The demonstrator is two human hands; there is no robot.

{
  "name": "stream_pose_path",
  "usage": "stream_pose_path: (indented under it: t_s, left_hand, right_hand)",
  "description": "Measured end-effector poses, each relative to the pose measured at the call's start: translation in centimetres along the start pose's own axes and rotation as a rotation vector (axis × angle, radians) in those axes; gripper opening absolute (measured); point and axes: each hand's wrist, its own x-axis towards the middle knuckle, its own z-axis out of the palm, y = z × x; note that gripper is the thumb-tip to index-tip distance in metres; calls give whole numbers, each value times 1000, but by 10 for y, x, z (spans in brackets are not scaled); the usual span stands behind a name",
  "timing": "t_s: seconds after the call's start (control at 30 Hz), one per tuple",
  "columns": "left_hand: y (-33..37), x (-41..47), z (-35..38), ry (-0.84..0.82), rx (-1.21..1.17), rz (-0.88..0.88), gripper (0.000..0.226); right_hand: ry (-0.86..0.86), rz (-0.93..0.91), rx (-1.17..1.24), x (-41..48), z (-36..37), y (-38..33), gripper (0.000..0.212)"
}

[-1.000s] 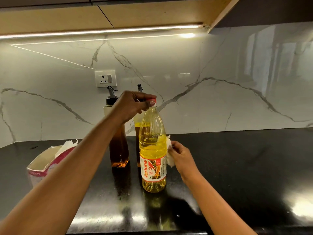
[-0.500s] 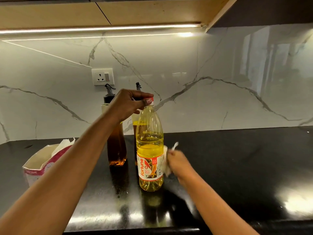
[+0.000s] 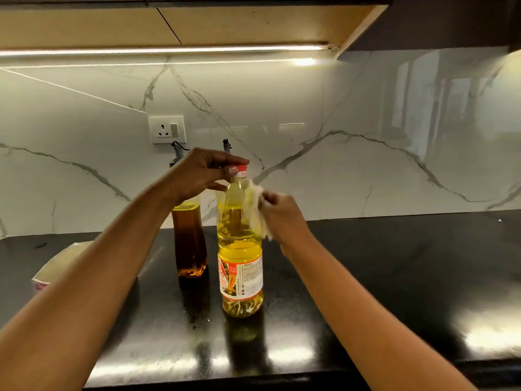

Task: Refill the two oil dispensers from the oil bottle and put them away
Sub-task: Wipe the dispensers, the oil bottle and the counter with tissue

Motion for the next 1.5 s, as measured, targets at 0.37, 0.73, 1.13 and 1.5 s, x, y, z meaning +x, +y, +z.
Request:
stream_pose_path:
  t_s: [0.37, 0.73, 1.13, 1.5]
  left_hand:
    - [-18, -8, -6, -25, -212, 31, 42]
    - [-33, -8, -8, -57, -377, 61, 34]
    - [-41, -3, -13, -93, -419, 119, 45]
    - [-33, -2, -16, -99, -330, 100, 41]
  right_hand:
    - [-137, 249, 49, -14, 8, 42, 23]
    - [-102, 231, -114, -25, 17, 65, 24]
    - [-161, 25, 125, -1, 4, -14, 23]
    - [-312, -41, 145, -2, 16, 27, 70]
